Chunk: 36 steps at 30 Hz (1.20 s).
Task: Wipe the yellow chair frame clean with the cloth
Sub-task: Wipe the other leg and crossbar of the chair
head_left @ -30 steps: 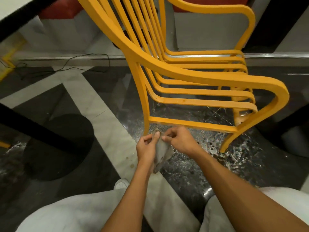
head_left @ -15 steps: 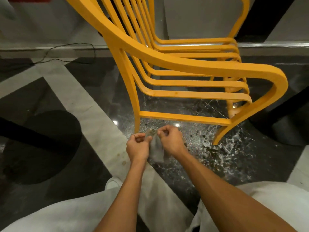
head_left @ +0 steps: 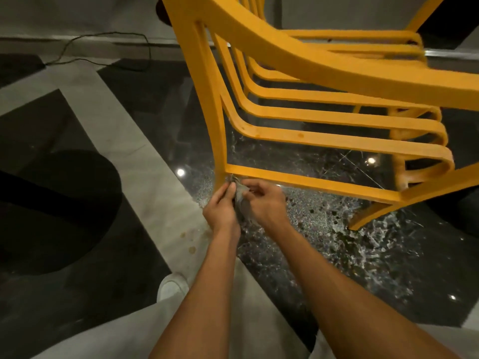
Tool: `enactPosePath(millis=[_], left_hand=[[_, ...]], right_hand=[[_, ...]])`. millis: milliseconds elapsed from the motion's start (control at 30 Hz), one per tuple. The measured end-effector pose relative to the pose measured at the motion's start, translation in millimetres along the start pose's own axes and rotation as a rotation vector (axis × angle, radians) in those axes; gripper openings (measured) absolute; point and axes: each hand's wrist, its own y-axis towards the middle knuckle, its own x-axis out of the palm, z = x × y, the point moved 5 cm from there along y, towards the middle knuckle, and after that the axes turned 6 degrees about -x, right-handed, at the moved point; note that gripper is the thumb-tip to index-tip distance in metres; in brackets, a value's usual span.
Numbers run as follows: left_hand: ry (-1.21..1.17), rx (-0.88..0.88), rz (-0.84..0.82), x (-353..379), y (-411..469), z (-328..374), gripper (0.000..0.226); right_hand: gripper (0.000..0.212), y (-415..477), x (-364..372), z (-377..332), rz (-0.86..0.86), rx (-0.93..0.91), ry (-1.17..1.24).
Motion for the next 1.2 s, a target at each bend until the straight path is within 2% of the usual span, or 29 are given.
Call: enactPosePath(millis=[100, 200, 300, 367, 500, 567, 700, 800, 933, 1067, 1200], left_hand=[[-0.038, 0.046, 0.028, 0, 4, 0, 0.022], [0.038, 0.226, 0.032, 7, -7, 7, 0.020], [0.186, 0.361, 0.002, 19, -9, 15, 0.024], [0.249, 0.365, -0.001, 23, -7, 16, 0.025], [0.258, 0.286, -0.019, 16, 1, 15, 0.028], [0.263, 0.257, -0.062, 17, 1, 18, 0.031], [0.283, 0.146, -0.191, 30, -5, 17, 0.035], [0.320, 0.109, -0.205, 32, -11, 14, 0.034], [0.248, 0.095, -0.126, 18, -20, 11, 0.019], [0.025, -0.106, -0.144, 3, -23, 0, 0.018], [-0.088, -0.237, -0.213, -8, -16, -13, 0.025]], right_hand=[[0.016, 3, 0, -4, -0.005, -0.067, -0.003], [0.017, 3, -5, -17, 0.041, -0.179, 0.004], [0.025, 7, -10, -31, 0.117, -0.298, -0.136], [0.026, 16, -4, -38, 0.066, -0.330, -0.245], [0.031, 25, 18, -40, -0.217, -0.331, -0.535], [0.029, 23, 15, -46, -0.253, -0.369, -0.648], [0.029, 28, -4, -49, -0.235, -0.196, -0.709], [0.027, 25, -17, -51, -0.183, -0.130, -0.649], [0.026, 7, -23, -52, -0.100, -0.194, -0.456], [0.030, -17, -9, -44, -0.168, -0.208, -0.278], [0.037, -26, -6, -26, -0.258, -0.074, -0.228]])
